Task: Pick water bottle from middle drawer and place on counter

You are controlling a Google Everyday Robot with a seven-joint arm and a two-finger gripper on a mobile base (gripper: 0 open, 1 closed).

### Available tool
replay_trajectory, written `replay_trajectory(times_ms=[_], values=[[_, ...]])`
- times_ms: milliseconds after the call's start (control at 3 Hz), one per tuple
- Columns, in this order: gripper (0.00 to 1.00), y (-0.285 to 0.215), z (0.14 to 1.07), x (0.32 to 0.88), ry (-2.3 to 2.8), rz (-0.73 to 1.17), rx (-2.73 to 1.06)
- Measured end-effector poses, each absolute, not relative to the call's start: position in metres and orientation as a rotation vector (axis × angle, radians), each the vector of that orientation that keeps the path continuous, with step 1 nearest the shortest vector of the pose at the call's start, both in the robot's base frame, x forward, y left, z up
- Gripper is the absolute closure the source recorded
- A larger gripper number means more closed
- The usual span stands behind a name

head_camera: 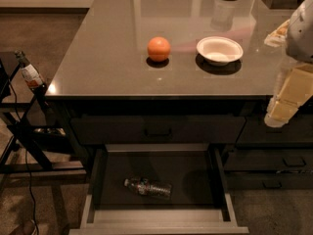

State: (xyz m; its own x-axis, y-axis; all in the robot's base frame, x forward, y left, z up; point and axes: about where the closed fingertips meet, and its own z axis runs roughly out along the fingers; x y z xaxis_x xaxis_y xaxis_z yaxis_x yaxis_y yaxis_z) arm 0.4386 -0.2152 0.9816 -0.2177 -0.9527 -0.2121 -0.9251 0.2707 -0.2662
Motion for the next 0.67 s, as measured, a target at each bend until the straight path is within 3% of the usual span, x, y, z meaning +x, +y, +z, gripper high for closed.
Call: replay_trajectory(times_ms=[667], values=[[0.0,-0.189,0.967,0.424,2.168,-0.131,-1.732]])
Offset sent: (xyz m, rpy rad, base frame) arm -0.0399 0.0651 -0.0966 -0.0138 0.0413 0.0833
